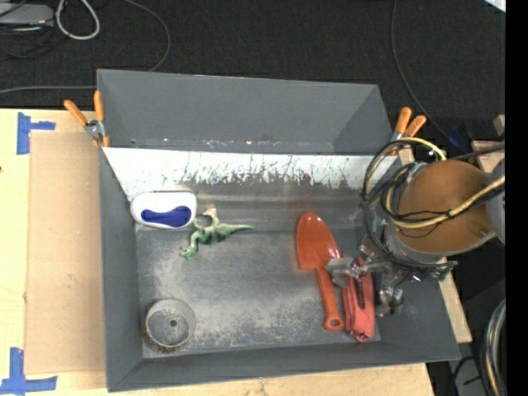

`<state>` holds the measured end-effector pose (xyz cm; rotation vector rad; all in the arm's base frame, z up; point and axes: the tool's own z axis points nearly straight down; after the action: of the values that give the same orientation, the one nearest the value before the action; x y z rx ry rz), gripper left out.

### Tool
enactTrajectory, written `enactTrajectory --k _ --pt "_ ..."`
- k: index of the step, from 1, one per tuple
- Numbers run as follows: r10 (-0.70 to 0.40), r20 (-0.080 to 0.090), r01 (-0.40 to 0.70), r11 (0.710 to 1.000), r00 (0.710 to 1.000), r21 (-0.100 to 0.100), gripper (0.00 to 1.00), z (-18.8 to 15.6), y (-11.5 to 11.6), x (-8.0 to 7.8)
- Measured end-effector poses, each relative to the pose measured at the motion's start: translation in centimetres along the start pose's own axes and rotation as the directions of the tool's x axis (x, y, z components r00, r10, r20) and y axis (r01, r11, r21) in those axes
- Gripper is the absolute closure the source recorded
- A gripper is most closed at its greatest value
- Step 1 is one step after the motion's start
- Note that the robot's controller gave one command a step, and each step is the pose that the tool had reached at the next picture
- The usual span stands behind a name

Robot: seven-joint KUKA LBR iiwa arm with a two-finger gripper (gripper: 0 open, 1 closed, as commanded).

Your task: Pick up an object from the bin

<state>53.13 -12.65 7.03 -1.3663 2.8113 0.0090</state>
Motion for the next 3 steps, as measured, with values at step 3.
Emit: enactTrajectory --k 3 --pt "-0.138 0.008 0.138 0.990 0.990 0.019 1.00 -1.7 1.5 1.1"
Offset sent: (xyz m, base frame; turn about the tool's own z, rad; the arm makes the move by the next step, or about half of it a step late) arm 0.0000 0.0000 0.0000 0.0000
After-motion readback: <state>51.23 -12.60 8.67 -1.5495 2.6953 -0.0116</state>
